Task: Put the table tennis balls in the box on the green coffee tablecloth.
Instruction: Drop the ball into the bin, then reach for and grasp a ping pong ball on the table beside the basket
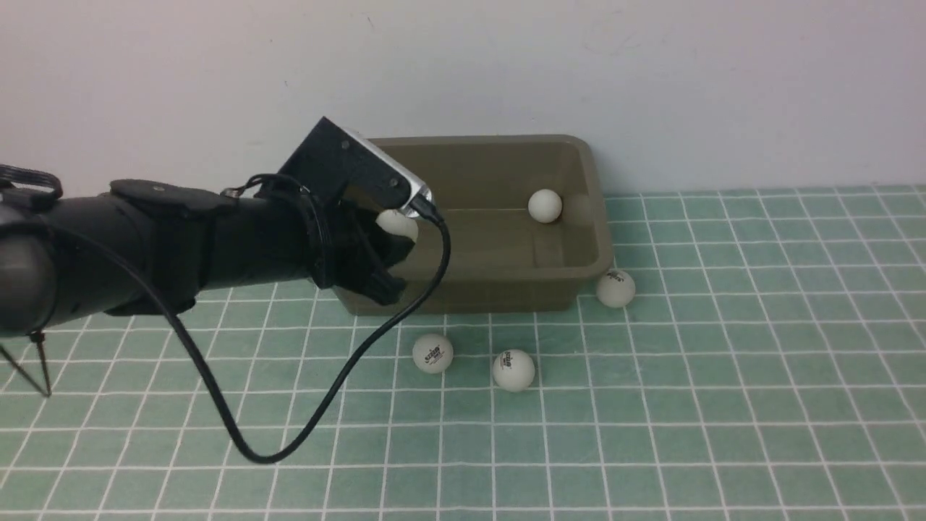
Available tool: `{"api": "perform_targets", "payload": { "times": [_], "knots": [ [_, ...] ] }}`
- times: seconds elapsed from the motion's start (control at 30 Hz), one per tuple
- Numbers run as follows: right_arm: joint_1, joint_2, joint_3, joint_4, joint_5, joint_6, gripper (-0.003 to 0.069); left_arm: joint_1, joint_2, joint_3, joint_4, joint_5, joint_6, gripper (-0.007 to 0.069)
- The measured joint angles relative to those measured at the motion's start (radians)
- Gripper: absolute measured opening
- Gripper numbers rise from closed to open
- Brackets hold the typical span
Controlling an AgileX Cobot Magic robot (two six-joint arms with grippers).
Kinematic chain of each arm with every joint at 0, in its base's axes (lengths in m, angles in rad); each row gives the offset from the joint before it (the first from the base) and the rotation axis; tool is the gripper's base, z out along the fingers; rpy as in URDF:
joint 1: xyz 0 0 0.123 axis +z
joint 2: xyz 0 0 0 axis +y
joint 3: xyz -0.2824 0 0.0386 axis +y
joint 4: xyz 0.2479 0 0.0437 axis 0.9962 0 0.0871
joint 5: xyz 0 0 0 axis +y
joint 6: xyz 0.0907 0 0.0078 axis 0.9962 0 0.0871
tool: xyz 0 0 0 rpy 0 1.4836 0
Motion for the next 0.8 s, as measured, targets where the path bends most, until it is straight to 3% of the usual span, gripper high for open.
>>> {"api": "perform_targets", "payload": {
  "times": [0.07,0.23,0.3,0.47,0.8],
  "knots": [
    [0.0,0.0,0.0,0.012,0.0,0.0,0.0379,0.0,0.038,-0.032,-0.012,-0.007,0.019,0.0328],
    [0.0,0.0,0.0,0.058,0.0,0.0,0.0379,-0.002,0.064,-0.07,-0.025,-0.129,-0.038,0.0482],
    [0.0,0.0,0.0,0.066,0.0,0.0,0.0379,-0.009,0.039,-0.062,-0.029,-0.175,-0.076,0.0503],
    [0.0,0.0,0.0,0.066,0.0,0.0,0.0379,-0.052,-0.07,-0.011,-0.034,-0.202,-0.148,0.049],
    [0.0,0.0,0.0,0.031,-0.003,0.0,0.0379,-0.212,-0.296,0.157,-0.034,-0.16,-0.203,0.0369]
  ]
}}
